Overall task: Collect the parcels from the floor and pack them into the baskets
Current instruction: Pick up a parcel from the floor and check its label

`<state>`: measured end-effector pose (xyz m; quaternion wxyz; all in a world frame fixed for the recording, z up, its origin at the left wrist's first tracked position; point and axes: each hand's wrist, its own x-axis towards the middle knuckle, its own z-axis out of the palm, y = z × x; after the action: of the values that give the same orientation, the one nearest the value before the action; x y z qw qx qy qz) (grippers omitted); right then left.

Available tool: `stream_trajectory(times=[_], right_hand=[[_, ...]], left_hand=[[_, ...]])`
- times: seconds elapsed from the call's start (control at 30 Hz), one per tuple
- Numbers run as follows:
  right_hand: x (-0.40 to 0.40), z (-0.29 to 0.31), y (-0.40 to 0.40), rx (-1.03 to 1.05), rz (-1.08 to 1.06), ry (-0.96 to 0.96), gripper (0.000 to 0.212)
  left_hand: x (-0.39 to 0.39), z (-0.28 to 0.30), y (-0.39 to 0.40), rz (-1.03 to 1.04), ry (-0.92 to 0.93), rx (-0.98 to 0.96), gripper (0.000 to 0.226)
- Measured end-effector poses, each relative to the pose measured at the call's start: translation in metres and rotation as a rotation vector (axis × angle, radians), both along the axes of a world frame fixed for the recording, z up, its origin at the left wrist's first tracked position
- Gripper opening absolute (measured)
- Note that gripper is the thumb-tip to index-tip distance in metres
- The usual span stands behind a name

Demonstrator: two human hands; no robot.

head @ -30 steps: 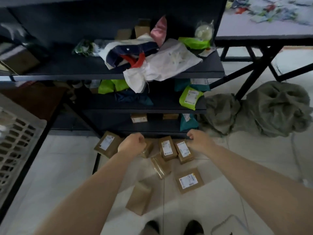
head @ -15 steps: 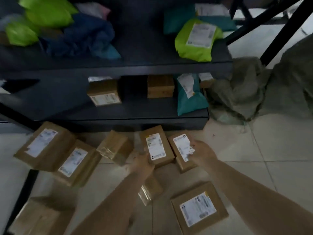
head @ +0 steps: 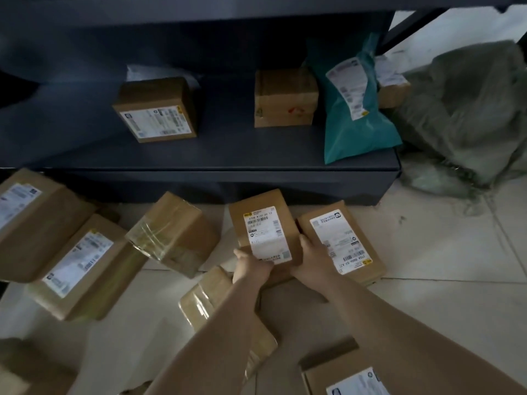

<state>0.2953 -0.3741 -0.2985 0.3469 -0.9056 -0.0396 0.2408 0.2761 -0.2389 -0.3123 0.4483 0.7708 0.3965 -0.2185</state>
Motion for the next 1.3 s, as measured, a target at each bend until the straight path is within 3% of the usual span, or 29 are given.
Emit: stream_trajectory(times=[0.07, 0.17, 0.3, 0.43, 0.67, 0.77, 0.87, 0.97, 1.03, 1.17, 1.3], right_hand=[[-0.002, -0.002, 0.005, -0.049, -0.038, 0.1, 0.074], [-0.01, -0.004, 0.01, -0.062, -0.079, 0.174, 0.073], [-0.018, 0.012, 0.018, 0.144, -0.196, 0.077, 0.08], [-0.01, 0.049, 0.014, 0.265, -0.276, -0.044, 0.068], [0.005, 0.084, -0.056, 0.272, -0.308, -0.07, 0.065], [0.001, 0.077, -0.093, 0.289, -0.354, -0.071, 0.048], [0.005, 0.062, -0.122, 0.29, -0.472, -0.009, 0.041], [0.014, 0.045, -0.133, 0.411, -0.686, 0.215, 0.05], [0.013, 0.034, -0.131, 0.439, -0.664, 0.379, 0.054], [0.003, 0.013, -0.119, 0.732, -0.661, 0.422, 0.039], [-0.014, 0.005, -0.11, 0.855, -0.715, 0.507, 0.038]], left_hand=[[-0.007, -0.004, 0.008, 0.04, -0.046, -0.021, 0.075], [-0.019, -0.004, 0.019, 0.03, -0.139, -0.007, 0.069], [-0.033, 0.014, 0.023, 0.084, -0.278, -0.03, 0.058], [-0.04, 0.049, 0.014, 0.124, -0.421, -0.057, 0.042], [-0.029, 0.08, -0.026, -0.111, -0.449, -0.072, 0.055], [-0.022, 0.074, -0.048, -0.143, -0.405, -0.143, 0.046], [-0.02, 0.057, -0.052, -0.011, -0.331, -0.16, 0.032], [-0.023, 0.038, -0.049, 0.055, -0.169, -0.206, 0.038], [-0.026, 0.029, -0.052, 0.023, -0.072, -0.275, 0.044], [-0.033, 0.014, -0.069, 0.129, 0.054, -0.596, 0.068], [-0.044, 0.02, -0.071, 0.228, 0.033, -0.561, 0.044]])
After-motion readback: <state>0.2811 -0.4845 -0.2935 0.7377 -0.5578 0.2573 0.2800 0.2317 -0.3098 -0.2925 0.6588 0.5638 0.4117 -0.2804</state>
